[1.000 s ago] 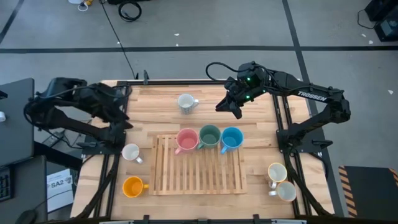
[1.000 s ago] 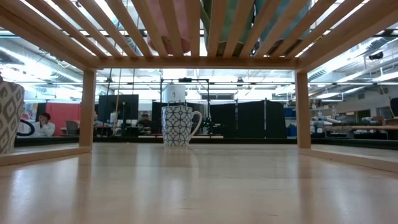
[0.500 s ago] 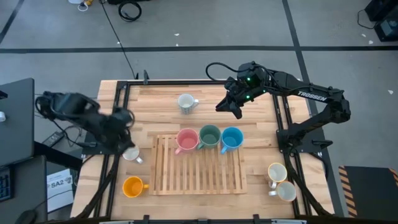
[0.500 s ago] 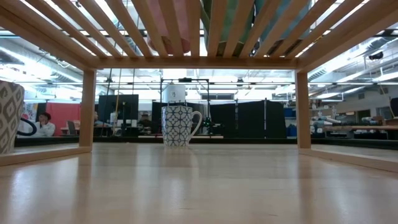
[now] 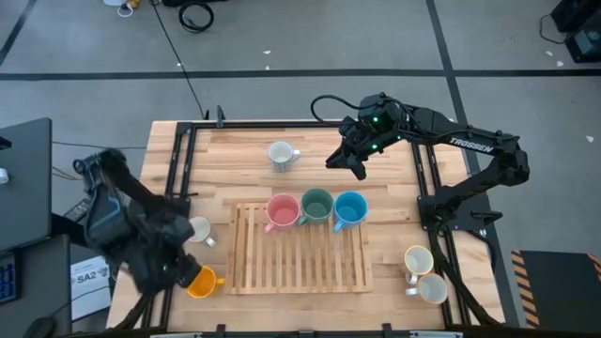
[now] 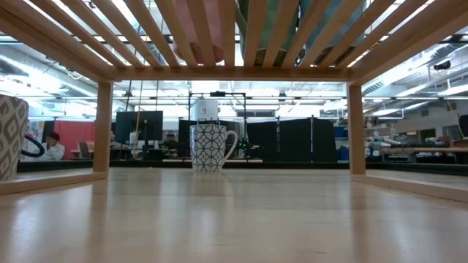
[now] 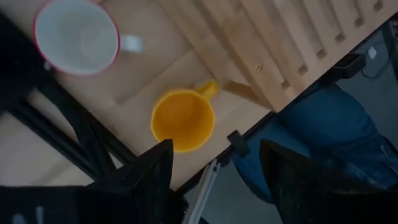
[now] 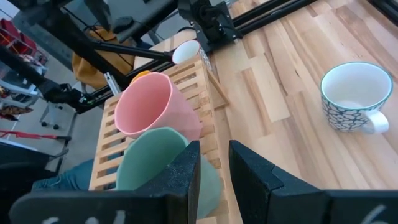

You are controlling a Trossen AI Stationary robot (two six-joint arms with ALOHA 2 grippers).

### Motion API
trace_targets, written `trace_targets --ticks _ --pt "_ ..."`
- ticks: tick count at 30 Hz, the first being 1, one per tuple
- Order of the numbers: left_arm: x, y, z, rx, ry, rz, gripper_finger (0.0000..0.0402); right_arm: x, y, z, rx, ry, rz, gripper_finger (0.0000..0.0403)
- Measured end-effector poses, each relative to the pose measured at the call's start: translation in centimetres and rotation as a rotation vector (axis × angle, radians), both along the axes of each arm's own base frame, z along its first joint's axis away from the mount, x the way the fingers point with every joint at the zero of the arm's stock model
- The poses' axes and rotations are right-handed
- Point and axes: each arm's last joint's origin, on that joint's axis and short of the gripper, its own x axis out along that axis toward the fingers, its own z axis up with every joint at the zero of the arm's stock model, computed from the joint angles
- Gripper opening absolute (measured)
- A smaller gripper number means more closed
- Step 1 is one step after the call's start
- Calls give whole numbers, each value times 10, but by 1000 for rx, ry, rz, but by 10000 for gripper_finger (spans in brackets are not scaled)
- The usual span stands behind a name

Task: Place coffee mugs
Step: Put the yellow mug on the shelf

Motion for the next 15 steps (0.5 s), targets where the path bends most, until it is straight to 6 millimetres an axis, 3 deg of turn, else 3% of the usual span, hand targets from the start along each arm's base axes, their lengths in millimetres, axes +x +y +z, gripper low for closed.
trace_targets --ticks 6,10,15 --pt "-18 -27 -25 23 86 109 245 0 0 0 -16 -4 10 90" --pt "-31 -35 -53 57 209 182 245 0 0 0 -16 -4 10 90" --pt "-33 -42 -83 75 196 184 245 0 0 0 -13 -4 8 90"
